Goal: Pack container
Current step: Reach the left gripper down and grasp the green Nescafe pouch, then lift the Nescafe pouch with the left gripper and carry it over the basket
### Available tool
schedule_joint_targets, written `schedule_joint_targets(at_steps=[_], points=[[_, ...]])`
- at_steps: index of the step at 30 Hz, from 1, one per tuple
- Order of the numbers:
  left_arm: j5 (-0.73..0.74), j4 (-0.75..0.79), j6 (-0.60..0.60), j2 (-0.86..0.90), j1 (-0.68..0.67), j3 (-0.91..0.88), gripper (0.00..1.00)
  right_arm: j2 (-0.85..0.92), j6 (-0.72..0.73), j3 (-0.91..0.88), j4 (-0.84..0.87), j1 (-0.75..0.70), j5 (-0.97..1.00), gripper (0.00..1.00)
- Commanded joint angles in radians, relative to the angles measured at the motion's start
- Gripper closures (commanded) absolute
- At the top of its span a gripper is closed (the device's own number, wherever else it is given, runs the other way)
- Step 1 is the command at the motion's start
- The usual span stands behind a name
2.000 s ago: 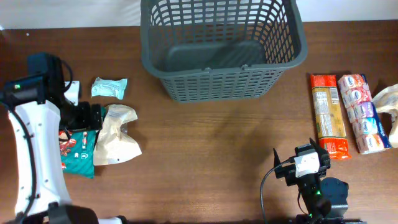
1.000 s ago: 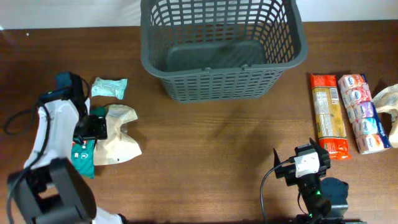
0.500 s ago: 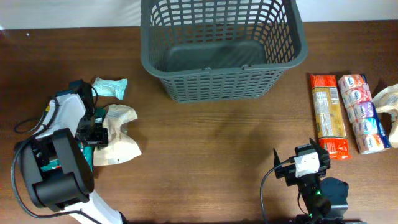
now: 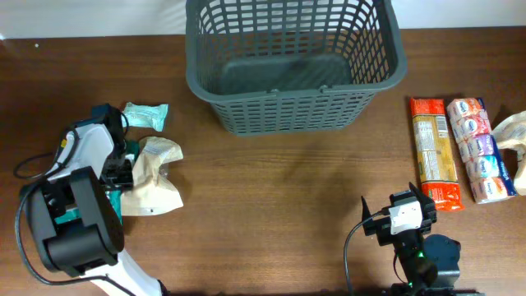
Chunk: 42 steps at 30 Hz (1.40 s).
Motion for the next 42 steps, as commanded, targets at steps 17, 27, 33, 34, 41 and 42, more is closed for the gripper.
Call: schedule_joint_targets(at_steps=[17, 27, 33, 34, 41, 42], points=[[-0.012, 0.000, -0.016, 0.095, 0.009, -0.005, 0.98, -0.006, -0.002, -0.007, -0.002, -0.006, 0.002, 0.01], [-0.006, -0.140, -0.011, 0.085, 0.001, 0.145, 0.98, -0.006, -0.002, -0.007, -0.002, -0.006, 0.002, 0.01], [-0.043, -0.204, -0.011, 0.012, -0.010, 0.268, 0.98, -0.006, -0.002, -0.007, -0.002, -0.006, 0.002, 0.01], [-0.043, -0.208, -0.011, -0.002, -0.012, 0.282, 0.98, -0.006, -0.002, -0.007, -0.002, -0.006, 0.002, 0.01], [-0.043, -0.212, 0.156, -0.136, -0.050, 0.407, 0.98, -0.006, -0.002, -0.007, -0.002, -0.006, 0.002, 0.01], [-0.043, -0.212, 0.187, -0.151, -0.059, 0.423, 0.98, -0.006, -0.002, -0.007, -0.002, -0.006, 0.002, 0.01]])
